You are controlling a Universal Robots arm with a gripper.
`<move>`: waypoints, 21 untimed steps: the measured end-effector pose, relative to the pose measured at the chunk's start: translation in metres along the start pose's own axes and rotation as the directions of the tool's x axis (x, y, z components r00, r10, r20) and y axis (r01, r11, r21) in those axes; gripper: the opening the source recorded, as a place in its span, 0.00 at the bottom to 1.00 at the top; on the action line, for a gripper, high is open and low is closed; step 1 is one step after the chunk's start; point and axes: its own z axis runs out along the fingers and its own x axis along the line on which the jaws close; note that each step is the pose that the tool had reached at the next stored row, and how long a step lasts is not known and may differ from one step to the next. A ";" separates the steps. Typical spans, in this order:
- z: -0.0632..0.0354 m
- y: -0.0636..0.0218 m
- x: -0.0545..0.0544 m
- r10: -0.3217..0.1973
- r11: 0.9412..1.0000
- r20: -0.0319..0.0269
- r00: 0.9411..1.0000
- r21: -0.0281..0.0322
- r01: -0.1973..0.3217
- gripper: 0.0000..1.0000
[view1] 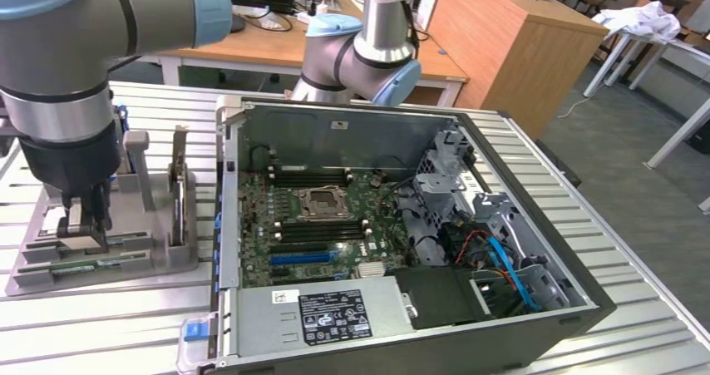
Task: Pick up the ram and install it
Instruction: 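Pick up the ram and move it above insertion slot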
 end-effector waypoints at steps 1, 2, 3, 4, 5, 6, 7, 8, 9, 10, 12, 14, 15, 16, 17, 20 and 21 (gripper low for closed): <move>0.0018 -0.0001 0.000 0.000 1.000 0.000 1.000 0.000 0.000 0.42; 0.0037 -0.0003 0.000 0.000 1.000 0.000 1.000 0.000 0.000 0.42; 0.0054 -0.0004 0.000 0.000 1.000 0.000 1.000 0.000 0.000 0.42; 0.0072 -0.0005 0.000 0.000 1.000 0.000 1.000 0.000 0.000 0.42; 0.0090 -0.0006 0.001 0.000 1.000 0.000 1.000 0.000 0.000 0.42; 0.0109 -0.0007 0.001 0.000 1.000 0.000 1.000 0.000 0.000 0.42; 0.0126 -0.0007 0.001 0.000 1.000 0.000 1.000 0.000 0.000 0.42; 0.0146 -0.0007 0.002 0.000 1.000 0.000 1.000 0.000 0.000 0.42; 0.0164 -0.0008 0.002 0.000 1.000 0.000 1.000 0.000 0.000 0.42; 0.0181 -0.0008 0.002 0.000 1.000 0.000 1.000 0.000 0.000 0.42; 0.0217 -0.0009 0.003 0.000 1.000 0.000 1.000 0.000 0.000 0.42; 0.0255 -0.0011 0.003 0.000 1.000 0.000 1.000 0.000 0.000 0.42; 0.0273 -0.0013 0.003 0.000 1.000 0.000 1.000 0.000 0.000 0.42; 0.0291 -0.0014 0.003 0.000 1.000 0.000 1.000 0.001 0.000 0.42; 0.0309 -0.0014 0.003 0.000 1.000 0.000 1.000 0.001 0.000 0.42; 0.0339 -0.0015 0.003 0.000 1.000 0.000 1.000 0.001 0.000 0.42; 0.0339 -0.0015 0.003 0.000 1.000 0.000 1.000 0.001 0.000 0.42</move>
